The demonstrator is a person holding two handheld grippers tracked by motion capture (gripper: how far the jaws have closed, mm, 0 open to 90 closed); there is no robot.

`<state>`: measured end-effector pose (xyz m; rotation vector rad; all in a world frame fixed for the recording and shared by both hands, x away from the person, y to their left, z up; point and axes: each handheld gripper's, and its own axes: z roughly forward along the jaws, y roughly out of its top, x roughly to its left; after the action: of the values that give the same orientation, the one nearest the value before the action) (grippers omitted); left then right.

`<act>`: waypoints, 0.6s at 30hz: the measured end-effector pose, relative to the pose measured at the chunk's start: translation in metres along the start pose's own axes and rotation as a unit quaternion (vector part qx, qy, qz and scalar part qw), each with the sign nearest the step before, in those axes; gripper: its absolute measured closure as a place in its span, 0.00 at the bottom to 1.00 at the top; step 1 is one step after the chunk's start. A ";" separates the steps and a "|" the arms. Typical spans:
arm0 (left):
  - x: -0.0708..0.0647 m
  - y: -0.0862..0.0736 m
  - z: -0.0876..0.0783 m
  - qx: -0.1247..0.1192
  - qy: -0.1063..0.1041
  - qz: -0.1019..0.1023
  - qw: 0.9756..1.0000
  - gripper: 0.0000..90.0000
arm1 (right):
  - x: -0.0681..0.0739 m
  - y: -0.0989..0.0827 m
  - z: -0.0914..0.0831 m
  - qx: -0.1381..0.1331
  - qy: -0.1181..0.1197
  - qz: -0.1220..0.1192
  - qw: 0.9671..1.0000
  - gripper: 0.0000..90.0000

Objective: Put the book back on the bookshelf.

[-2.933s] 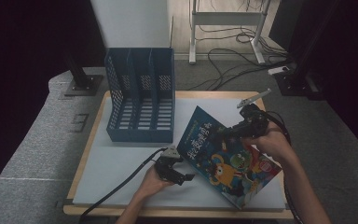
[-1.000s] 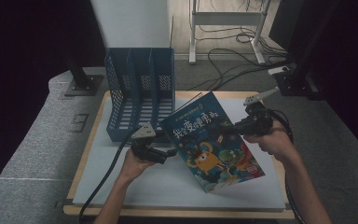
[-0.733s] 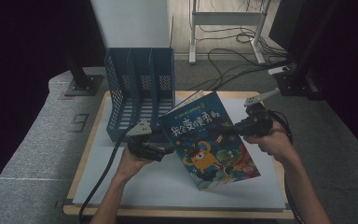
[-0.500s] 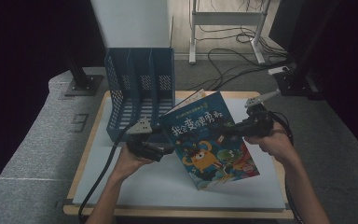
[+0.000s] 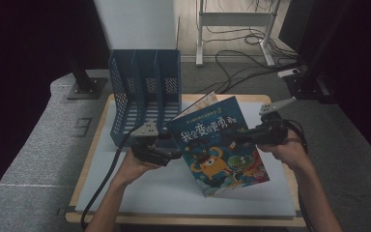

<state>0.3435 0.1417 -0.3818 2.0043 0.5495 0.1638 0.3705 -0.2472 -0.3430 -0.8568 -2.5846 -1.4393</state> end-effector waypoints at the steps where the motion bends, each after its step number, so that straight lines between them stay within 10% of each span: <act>1: 0.000 0.000 0.002 0.006 -0.003 -0.001 1.000 0.24 | 0.000 0.000 0.000 0.000 -0.001 -0.001 1.000 0.85; 18: -0.015 0.001 0.022 0.031 0.019 0.029 0.999 0.65 | -0.002 -0.011 -0.003 -0.004 -0.016 -0.018 1.000 0.76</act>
<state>0.3375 0.1171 -0.3899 2.0826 0.5274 0.2229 0.3662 -0.2555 -0.3505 -0.8448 -2.6322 -1.4568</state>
